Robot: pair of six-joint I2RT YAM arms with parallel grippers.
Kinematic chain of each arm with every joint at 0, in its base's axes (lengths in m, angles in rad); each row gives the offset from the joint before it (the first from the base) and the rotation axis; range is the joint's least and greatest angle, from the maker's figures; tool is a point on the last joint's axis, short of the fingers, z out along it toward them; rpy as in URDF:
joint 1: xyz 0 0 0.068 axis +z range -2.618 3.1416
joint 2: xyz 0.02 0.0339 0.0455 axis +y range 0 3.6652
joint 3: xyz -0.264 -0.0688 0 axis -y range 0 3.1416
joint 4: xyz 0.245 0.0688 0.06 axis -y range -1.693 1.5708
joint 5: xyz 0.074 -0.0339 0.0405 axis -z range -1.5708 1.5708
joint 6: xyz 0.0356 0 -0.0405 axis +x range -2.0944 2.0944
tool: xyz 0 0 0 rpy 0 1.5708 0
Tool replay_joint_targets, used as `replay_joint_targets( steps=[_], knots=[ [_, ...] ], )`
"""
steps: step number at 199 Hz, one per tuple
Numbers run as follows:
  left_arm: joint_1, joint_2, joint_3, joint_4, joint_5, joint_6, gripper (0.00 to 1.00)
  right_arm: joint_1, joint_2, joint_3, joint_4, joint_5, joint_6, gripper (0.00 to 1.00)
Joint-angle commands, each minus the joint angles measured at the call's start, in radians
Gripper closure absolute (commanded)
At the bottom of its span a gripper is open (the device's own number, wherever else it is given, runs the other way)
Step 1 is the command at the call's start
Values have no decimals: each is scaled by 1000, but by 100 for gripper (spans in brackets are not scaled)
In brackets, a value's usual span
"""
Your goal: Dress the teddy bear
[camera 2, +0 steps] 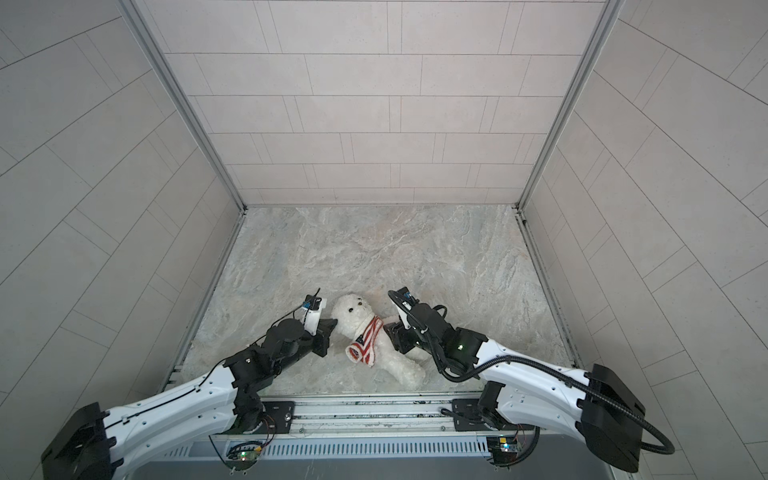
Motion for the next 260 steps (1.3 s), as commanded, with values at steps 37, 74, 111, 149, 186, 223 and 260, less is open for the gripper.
replay_joint_targets(
  steps=[37, 74, 111, 149, 186, 223, 260],
  knots=[
    [126, 295, 191, 114, 106, 28, 100, 12, 174, -18, 186, -122, 31, 51],
    [161, 456, 337, 86, 175, -11, 99, 47, 194, -54, 282, -88, 84, 52],
    [166, 484, 444, -66, 161, -36, 80, 47, 136, -75, 291, -36, 80, 50],
    [155, 356, 458, -265, 127, -62, 43, 20, -12, -115, 223, 10, 50, 47],
    [5, 190, 438, -437, 32, -150, 34, -16, -117, -140, 151, 29, 50, 47],
    [-151, 94, 311, -421, -15, -411, 29, -72, -139, -146, 113, 13, 51, 45],
    [-245, 104, 271, -425, -72, -514, 26, -94, -27, -154, 225, -92, 72, 44]
  ],
)
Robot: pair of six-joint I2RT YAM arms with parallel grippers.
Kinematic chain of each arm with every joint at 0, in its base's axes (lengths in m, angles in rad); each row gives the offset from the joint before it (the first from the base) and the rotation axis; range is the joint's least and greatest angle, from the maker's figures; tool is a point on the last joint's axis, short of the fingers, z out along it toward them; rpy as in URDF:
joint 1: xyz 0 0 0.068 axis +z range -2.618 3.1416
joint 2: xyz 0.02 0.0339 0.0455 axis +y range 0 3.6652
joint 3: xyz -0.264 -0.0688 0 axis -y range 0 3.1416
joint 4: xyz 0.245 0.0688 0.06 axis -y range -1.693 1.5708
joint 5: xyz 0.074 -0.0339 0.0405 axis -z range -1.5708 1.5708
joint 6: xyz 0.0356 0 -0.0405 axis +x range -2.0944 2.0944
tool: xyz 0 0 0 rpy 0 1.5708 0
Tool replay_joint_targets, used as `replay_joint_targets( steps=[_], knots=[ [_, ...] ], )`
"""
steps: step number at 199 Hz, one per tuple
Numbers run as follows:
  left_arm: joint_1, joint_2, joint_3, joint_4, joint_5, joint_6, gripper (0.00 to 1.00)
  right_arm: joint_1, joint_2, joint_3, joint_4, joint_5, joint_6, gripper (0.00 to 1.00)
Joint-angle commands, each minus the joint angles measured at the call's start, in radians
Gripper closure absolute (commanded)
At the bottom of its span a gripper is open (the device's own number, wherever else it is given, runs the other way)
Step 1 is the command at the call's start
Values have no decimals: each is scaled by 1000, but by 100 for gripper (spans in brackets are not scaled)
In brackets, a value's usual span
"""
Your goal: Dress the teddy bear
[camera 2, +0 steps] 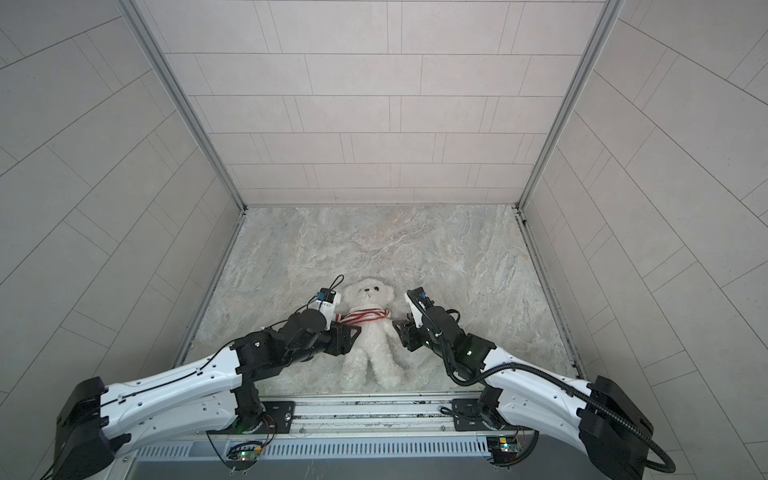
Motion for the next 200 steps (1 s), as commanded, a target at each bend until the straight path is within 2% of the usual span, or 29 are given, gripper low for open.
replay_joint_targets(
  steps=[1, 29, 46, 54, 80, 103, 134, 156, 178, 200],
  knots=[
    [-32, 4, -16, -17, -57, -113, 26, -3, 68, -7, 64, -66, 19, 44],
    [-41, 46, -47, 61, -14, -139, 26, -3, 162, -33, 170, -96, 43, 43],
    [-41, 78, -64, 112, -2, -154, 30, -1, 220, -30, 211, -126, 64, 45],
    [-41, 88, -68, 128, -10, -154, 32, 4, 242, -25, 210, -131, 79, 50],
    [-11, 126, -41, 123, -23, -97, 36, 66, 296, -14, 267, -124, 89, 74],
    [66, 131, -49, 160, 36, -46, 40, 157, 330, 15, 303, -91, 87, 82],
    [180, 135, -53, 153, 79, 53, 40, 235, 363, 38, 368, -72, 109, 82],
    [227, 133, -19, 103, 84, 130, 39, 274, 385, 64, 380, -78, 131, 81],
    [228, 94, 35, -5, 44, 185, 35, 276, 336, 18, 394, -66, 158, 67],
    [221, 40, 47, -79, 12, 186, 34, 276, 178, -34, 291, 17, 144, 51]
  ],
)
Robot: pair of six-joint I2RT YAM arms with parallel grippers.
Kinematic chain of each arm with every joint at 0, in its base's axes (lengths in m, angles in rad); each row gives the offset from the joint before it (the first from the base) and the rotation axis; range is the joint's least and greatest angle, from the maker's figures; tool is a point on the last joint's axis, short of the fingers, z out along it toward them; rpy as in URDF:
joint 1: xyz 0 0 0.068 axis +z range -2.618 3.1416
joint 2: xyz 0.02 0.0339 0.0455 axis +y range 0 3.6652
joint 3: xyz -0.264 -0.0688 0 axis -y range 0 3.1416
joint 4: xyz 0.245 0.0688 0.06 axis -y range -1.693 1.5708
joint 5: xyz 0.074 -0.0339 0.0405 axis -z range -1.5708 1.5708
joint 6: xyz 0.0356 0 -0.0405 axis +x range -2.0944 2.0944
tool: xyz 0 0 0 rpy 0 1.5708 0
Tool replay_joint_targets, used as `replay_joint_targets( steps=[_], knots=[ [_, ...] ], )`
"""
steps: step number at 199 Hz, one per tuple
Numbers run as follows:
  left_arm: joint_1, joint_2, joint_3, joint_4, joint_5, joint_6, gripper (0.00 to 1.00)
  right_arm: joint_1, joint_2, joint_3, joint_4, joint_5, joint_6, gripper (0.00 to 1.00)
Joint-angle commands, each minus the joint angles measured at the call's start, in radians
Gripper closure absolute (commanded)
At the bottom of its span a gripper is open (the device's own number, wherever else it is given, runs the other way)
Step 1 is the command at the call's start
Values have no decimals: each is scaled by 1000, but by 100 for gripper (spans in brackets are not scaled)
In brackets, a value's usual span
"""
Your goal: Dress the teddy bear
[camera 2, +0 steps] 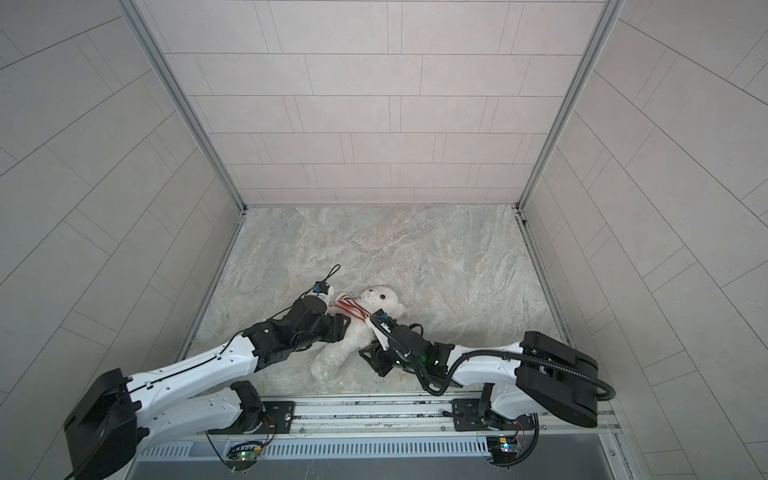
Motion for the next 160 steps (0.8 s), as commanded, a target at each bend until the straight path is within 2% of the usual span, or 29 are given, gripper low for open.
replay_joint_targets(
  steps=[1, 29, 46, 69, 94, 124, 137, 160],
  knots=[
    [-5, -60, 39, -112, -42, 57, 34, 1, -147, -44, -68, 96, 9, 51],
    [-129, -85, 73, -173, -146, -10, 33, -39, -393, -52, -336, 203, -21, 40],
    [-200, -57, 101, -176, -183, -68, 32, -131, -483, -51, -440, 172, -32, 39],
    [-290, -6, 141, -147, -209, -132, 32, -292, -517, -68, -485, 75, -26, 39],
    [-354, 85, 190, -126, -205, -154, 31, -406, -468, -93, -419, -21, -30, 38],
    [-368, 152, 195, -135, -218, -171, 33, -431, -356, -61, -336, -63, -61, 37],
    [-330, 156, 162, -128, -206, -165, 39, -440, -292, -42, -286, -88, -68, 37],
    [-272, 160, 83, -66, -148, -153, 42, -445, -175, -10, -199, -132, -71, 36]
  ],
)
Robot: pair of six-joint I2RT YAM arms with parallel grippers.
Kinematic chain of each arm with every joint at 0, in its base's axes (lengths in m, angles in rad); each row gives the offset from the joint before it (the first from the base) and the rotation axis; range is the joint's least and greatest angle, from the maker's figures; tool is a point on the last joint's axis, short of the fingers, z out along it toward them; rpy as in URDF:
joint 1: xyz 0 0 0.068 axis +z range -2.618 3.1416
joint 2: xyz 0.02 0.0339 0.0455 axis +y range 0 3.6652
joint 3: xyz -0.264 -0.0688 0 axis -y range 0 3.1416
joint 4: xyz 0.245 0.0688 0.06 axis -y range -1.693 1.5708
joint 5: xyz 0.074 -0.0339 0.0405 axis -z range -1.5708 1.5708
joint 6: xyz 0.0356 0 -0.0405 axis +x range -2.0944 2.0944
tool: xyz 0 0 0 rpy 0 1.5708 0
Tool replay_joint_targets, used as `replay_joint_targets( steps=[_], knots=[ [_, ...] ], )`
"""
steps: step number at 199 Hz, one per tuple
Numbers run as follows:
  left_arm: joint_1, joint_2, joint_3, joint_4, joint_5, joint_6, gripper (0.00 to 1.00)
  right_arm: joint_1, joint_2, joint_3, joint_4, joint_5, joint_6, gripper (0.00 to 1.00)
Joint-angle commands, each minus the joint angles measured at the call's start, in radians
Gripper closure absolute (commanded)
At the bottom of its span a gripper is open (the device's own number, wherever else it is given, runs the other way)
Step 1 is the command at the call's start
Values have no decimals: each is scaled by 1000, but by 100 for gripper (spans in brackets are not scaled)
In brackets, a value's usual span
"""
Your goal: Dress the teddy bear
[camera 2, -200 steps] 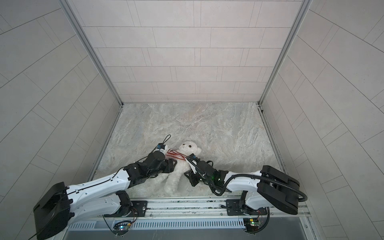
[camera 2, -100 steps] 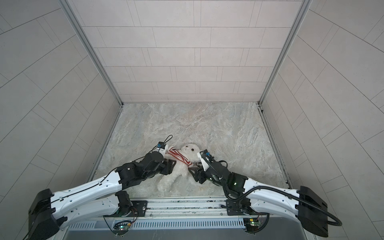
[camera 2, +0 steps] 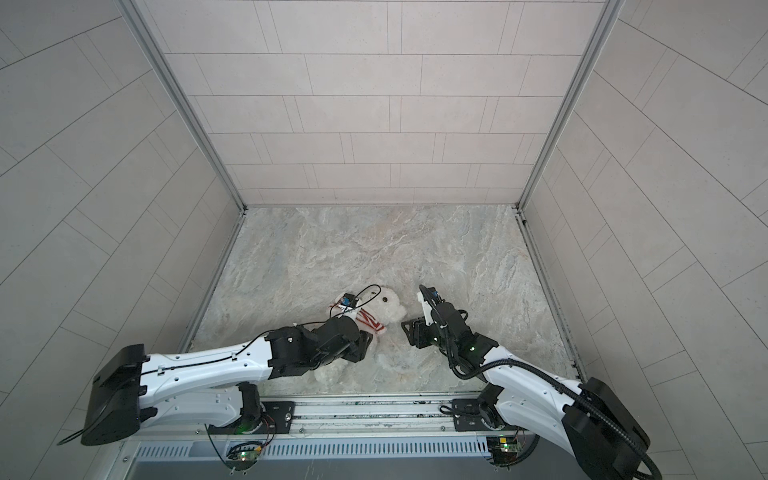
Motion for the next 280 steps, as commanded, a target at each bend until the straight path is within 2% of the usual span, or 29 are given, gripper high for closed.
replay_joint_targets(
  steps=[1, 45, 75, 95, 152, 204, 234, 255, 280],
  knots=[
    [48, 5, -68, 31, 25, 0, 42, -7, 85, 47, 125, -66, -15, 36],
    [84, 22, -144, 122, 67, 8, 52, -25, 244, 98, 229, -95, -23, 36],
    [93, 48, -145, 150, 74, 28, 58, -55, 332, 110, 369, -212, 2, 37],
    [100, 61, -153, 161, 81, 33, 63, -56, 355, 128, 365, -213, 0, 38],
    [110, 63, -181, 185, 80, 30, 70, -56, 359, 118, 372, -230, 4, 45],
    [112, 90, -181, 211, 89, 30, 78, -64, 410, 99, 382, -203, -16, 36],
    [112, 95, -184, 216, 92, 33, 80, -64, 469, 87, 473, -244, 5, 36],
    [112, 92, -186, 215, 85, 34, 82, -63, 509, 80, 571, -278, 36, 40],
    [112, 89, -189, 213, 77, 36, 82, -63, 535, 77, 615, -290, 50, 57]
  ],
)
